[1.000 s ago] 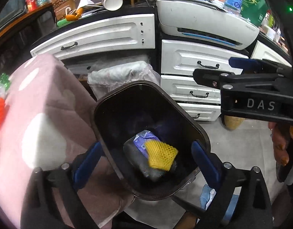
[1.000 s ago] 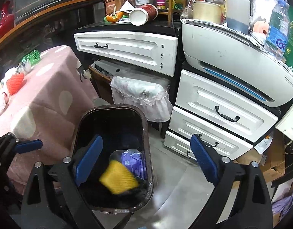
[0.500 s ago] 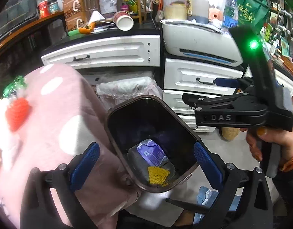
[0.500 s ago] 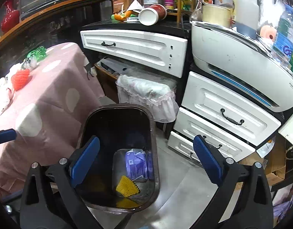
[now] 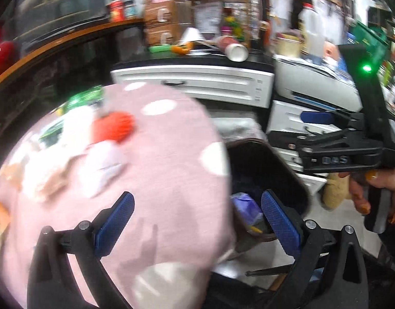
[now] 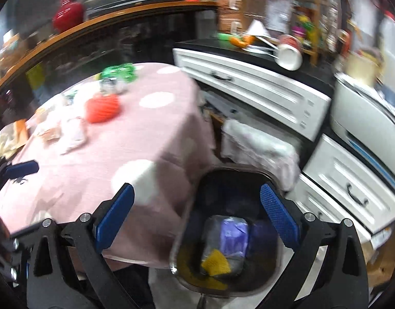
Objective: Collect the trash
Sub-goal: 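Return both tools to the table and grasp a white bag with each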
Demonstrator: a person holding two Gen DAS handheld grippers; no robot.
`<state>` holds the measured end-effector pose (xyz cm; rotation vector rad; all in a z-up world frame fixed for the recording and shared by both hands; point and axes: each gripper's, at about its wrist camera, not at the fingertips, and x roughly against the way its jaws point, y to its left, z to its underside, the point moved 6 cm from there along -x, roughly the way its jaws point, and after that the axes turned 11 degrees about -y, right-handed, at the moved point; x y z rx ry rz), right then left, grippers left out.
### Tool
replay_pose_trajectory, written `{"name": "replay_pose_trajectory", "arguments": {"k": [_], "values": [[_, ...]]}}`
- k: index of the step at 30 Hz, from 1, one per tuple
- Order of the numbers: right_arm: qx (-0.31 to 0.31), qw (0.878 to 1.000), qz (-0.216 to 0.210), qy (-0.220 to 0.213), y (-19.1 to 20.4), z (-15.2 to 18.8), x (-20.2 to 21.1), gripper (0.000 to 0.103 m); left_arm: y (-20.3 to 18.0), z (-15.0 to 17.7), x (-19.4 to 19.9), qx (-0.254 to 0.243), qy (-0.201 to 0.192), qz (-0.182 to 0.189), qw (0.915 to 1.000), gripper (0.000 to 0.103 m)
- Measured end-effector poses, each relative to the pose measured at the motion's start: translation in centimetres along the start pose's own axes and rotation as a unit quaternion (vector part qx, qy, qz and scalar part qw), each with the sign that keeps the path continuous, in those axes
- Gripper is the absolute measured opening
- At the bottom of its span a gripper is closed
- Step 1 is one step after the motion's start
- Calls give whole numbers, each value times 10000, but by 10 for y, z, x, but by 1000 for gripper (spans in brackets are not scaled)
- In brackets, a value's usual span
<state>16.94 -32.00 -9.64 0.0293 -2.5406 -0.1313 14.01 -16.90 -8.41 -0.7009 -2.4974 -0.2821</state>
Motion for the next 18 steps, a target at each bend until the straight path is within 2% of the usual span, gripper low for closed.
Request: {"name": "replay_pose_trajectory", "arguments": {"k": [5,10,15,18], "values": [[164,9983,-545,83,52,-13,-14,97,61,9,16,330,-24,-527,9981,98],[430,9928,-1115,64,104,-22,-25,97,129,26,33,845,49,-1163,9896,98],[735,9859,-1499,90,151,-30,-40,97,180,40,40,1452,175,-1466,9783,97],[834,9816,-1697,271,175,-34,-57,97,202,42,42,1796,151,-1456,9728,97]]}}
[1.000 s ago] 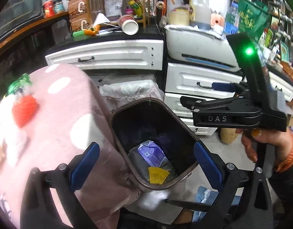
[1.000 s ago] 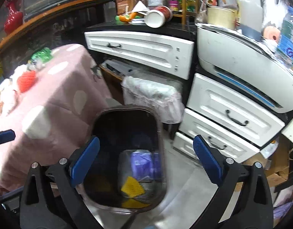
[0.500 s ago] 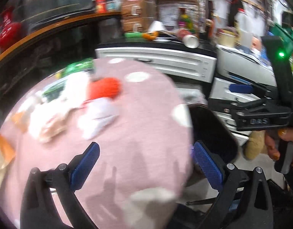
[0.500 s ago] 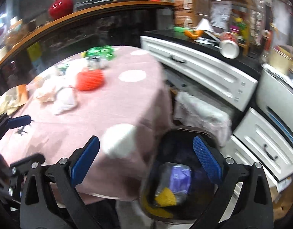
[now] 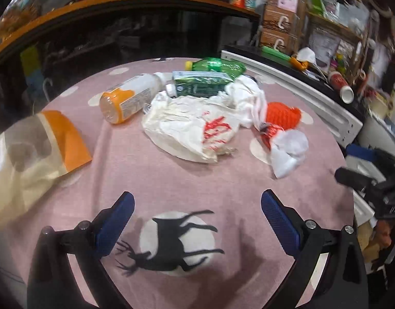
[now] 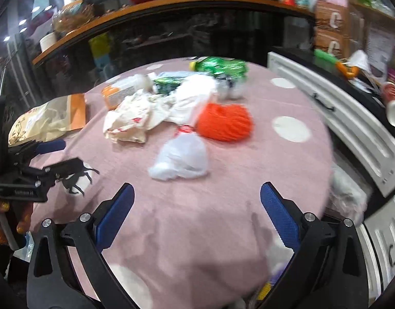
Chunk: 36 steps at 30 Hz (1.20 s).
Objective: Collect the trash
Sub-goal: 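Return both tools to the table and grasp a white bag with each, then lift the white bags with both grippers and turn toward the bin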
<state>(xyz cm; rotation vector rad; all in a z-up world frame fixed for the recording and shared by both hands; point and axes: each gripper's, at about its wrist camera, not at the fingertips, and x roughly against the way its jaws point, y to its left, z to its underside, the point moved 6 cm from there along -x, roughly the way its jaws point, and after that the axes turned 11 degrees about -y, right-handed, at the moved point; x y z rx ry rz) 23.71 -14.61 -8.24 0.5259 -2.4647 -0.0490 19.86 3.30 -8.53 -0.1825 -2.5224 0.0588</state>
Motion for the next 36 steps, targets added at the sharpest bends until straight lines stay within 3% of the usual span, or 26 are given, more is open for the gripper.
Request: {"name": "replay_pose_trajectory", "arguments": {"k": [8,13,14,16,19,20,22,25,36], "values": [[235,9992,-28,327,15,-18,-54,96,21,-18,-36,579,145,-56,9982,96],[355,9978,0,555,15,-17,-77,79,29,-20,-68,1086,494,80,9928,86],[344,9976,17,594,14,-16,-80,76,30,-19,-73,1192,549,102,9913,80],[268,9971,-6,719,11,-13,-87,54,33,-19,-80,1258,598,43,9902,70],[262,9962,-73,825,13,-7,-91,31,35,-20,-80,1174,544,-118,9915,49],[297,9961,-78,824,15,-7,-92,28,36,-18,-79,1239,560,-72,9907,33],[381,9965,-85,740,19,-7,-89,19,38,-17,-76,1322,559,-81,9896,24],[365,9973,-173,612,24,-9,-83,15,41,-16,-67,1401,463,-64,9890,14],[457,9981,-400,112,42,-14,-31,13,32,-19,4,1082,-363,-162,9933,13]]}}
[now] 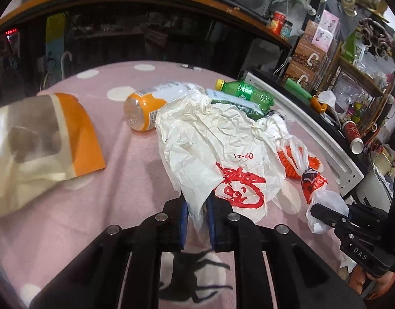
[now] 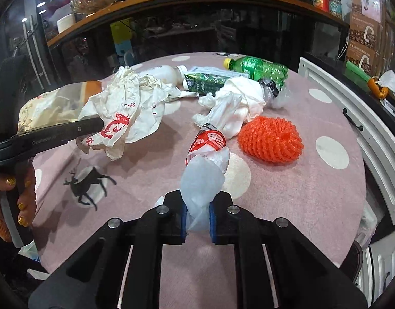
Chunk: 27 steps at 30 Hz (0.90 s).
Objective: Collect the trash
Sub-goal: 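Lift the white bags with both grippers and turn toward the bin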
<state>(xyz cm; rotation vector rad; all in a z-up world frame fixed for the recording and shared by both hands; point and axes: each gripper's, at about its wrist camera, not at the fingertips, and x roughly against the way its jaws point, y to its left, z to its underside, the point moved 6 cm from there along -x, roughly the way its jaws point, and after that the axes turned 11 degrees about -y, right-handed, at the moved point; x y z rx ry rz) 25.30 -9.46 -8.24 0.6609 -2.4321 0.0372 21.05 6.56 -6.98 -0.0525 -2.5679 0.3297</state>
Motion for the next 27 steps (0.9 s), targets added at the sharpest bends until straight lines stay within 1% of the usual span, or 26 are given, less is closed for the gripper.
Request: {"name": "replay_pose_trajectory", "arguments": {"k": [3,7,16,22,27], "values": [[56,9999,-2,-126,7,0,14,13,-6,0,16,-103,-178,20,9998,13],[48,9996,-33,-259,13,2,33,13,-15,2,31,-164,-306,121,9993,13],[-27,9990,9,-456,11,13,75,13,-42,14,51,-381,-422,399,9976,13],[-156,9979,207,-601,-3,24,109,13,-66,22,59,-622,-471,596,9952,13],[-247,9962,494,-681,-22,34,136,13,-86,29,64,-791,-476,791,9926,13]]}}
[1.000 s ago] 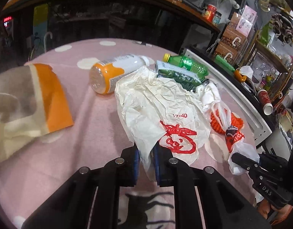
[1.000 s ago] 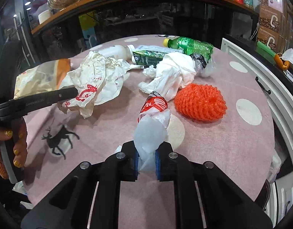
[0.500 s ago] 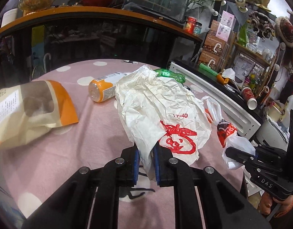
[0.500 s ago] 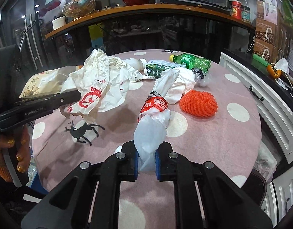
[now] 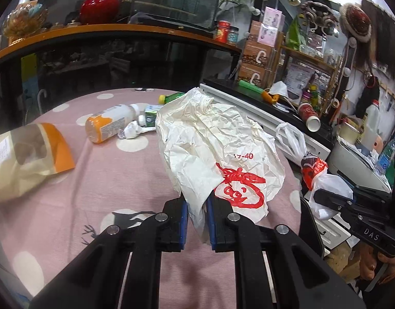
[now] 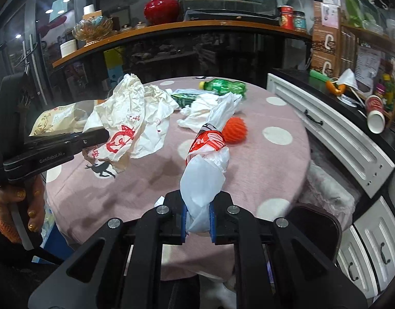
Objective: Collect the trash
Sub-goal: 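Lift the white bags with both grippers and turn toward the bin, then release the white bags into the black bin with both grippers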
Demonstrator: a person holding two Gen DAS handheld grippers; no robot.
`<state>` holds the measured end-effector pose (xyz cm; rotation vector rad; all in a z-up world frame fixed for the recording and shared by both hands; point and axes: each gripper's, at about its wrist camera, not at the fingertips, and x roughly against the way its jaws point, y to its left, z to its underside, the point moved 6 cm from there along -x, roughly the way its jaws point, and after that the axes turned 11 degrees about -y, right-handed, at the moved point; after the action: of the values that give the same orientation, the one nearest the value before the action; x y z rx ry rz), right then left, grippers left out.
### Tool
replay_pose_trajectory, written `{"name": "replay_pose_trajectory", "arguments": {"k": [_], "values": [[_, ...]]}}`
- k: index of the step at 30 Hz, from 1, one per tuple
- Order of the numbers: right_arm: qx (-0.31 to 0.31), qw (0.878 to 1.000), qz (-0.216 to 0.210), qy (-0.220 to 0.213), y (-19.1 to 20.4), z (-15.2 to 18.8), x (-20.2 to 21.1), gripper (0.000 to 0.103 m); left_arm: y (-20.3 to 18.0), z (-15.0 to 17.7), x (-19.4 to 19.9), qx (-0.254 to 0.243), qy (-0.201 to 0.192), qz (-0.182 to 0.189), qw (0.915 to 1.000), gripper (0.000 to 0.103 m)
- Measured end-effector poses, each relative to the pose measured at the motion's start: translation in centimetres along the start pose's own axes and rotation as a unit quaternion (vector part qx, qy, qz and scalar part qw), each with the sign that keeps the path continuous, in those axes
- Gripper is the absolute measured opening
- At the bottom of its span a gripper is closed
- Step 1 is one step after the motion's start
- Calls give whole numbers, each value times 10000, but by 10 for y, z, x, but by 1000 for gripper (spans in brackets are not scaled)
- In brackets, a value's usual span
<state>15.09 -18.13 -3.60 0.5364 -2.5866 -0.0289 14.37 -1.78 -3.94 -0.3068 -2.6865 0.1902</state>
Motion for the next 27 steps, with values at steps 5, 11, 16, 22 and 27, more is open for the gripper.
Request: {"name": "replay_pose_trajectory", "arguments": {"k": [5,11,16,22,27], "values": [[-194,9991,363,97,-32,17,16,13,-24,4,-3,-130,39,210,9997,13],[-659,9924,938,453,-90,54,22,13,-57,12,-10,-308,141,491,9982,13],[-1192,9814,1305,745,-137,92,16,13,-87,22,-21,-449,316,740,9957,13],[-1715,9661,1542,1159,-179,137,-2,13,-120,37,-34,-685,520,963,9916,13],[-2280,9506,1561,1416,-198,170,-12,16,-141,48,-41,-891,643,1094,9879,13]]}}
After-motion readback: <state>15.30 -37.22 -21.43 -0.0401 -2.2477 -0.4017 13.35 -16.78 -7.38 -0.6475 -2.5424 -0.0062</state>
